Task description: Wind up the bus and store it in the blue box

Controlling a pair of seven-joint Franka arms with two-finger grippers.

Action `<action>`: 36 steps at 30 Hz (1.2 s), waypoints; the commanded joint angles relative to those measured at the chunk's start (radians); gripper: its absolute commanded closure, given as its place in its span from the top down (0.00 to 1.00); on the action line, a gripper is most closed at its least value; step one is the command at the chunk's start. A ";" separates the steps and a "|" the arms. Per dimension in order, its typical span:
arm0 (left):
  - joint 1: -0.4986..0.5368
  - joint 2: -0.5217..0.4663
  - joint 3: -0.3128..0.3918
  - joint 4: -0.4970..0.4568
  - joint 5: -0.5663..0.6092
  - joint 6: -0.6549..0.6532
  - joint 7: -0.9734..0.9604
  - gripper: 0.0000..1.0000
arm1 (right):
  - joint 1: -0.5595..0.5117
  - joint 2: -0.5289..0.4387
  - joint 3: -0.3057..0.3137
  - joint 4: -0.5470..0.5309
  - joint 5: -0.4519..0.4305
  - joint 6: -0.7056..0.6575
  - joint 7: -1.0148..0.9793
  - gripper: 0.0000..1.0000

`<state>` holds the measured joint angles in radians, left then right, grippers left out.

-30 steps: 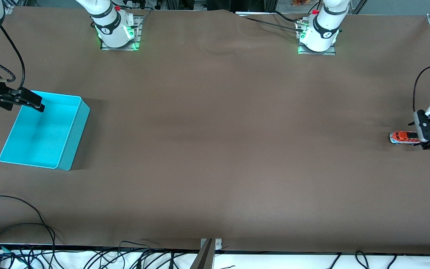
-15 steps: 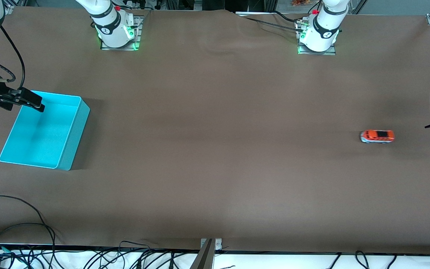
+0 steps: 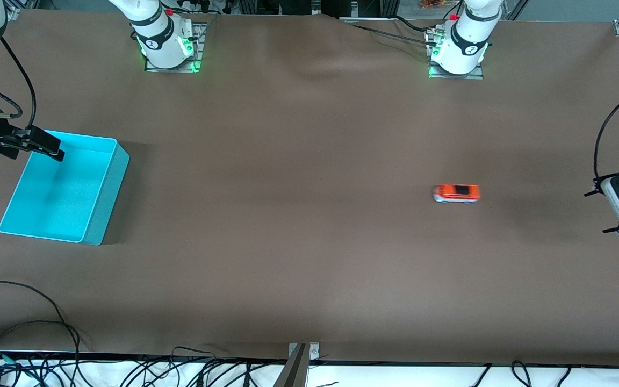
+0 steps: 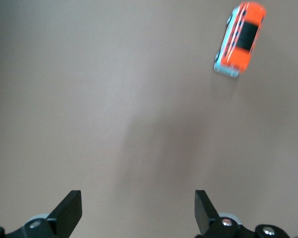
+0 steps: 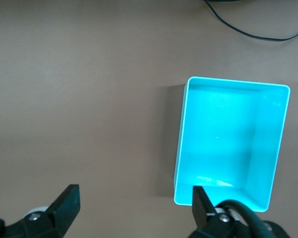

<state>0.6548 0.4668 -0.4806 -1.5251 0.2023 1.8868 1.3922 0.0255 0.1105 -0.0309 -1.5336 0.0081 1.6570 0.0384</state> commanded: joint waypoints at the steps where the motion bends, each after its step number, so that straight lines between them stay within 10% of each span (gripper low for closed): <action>1: 0.005 0.000 -0.079 0.054 0.029 -0.107 -0.172 1.00 | -0.007 0.009 0.002 0.024 0.012 -0.005 -0.003 1.00; 13: 0.005 -0.016 -0.211 0.120 0.042 -0.278 -0.571 1.00 | -0.006 0.009 0.002 0.024 0.013 -0.005 -0.002 1.00; 36: -0.023 -0.010 -0.202 0.198 0.072 -0.269 -0.809 1.00 | -0.007 0.009 0.002 0.024 0.013 -0.005 -0.002 1.00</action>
<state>0.6462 0.4484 -0.6820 -1.3517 0.2386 1.6254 0.6271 0.0255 0.1105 -0.0309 -1.5336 0.0081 1.6570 0.0384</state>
